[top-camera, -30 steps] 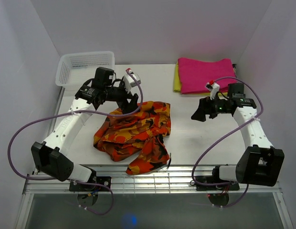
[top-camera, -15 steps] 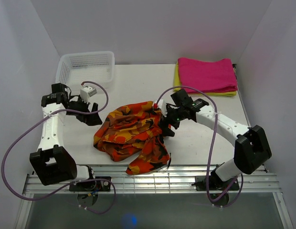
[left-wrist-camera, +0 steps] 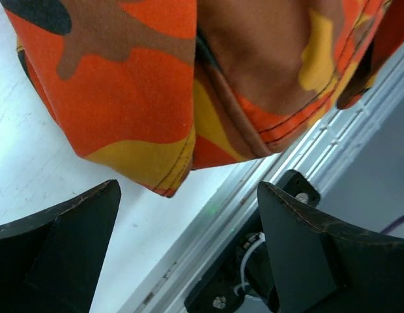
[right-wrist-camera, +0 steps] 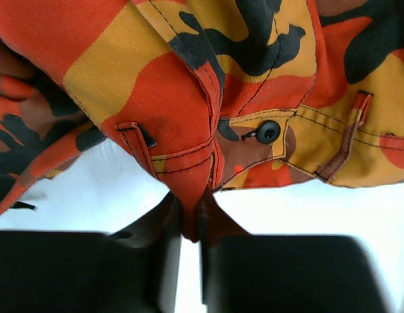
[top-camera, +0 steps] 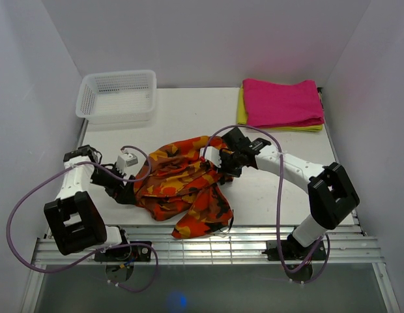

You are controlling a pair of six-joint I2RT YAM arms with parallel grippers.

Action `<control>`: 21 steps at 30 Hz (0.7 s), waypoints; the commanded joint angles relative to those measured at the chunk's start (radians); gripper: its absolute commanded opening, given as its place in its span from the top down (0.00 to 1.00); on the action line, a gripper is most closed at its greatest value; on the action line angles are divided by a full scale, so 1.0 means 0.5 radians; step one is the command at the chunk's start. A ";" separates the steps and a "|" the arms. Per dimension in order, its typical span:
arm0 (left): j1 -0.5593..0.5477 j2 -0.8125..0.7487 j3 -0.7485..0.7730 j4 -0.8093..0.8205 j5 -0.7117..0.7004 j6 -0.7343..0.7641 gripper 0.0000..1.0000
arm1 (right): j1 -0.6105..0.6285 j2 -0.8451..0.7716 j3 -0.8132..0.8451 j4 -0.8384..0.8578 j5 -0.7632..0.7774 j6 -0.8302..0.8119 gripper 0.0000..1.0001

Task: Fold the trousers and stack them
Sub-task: Flatten the trousers out

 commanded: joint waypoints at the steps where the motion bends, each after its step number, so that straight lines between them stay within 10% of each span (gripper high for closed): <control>1: -0.004 -0.083 -0.084 0.191 -0.016 0.157 0.04 | -0.007 -0.116 -0.057 0.047 0.136 -0.122 0.91; 8: -0.004 0.018 -0.124 0.534 0.143 0.010 0.27 | -0.038 -0.472 -0.373 0.026 0.274 -0.171 0.92; 15: -0.001 0.178 0.062 0.952 0.284 -0.422 0.99 | -0.161 -0.589 -0.389 0.004 0.259 -0.143 0.92; 21: -0.011 0.426 0.586 1.388 0.379 -1.053 1.00 | -0.452 -0.595 -0.052 -0.100 0.115 -0.051 0.92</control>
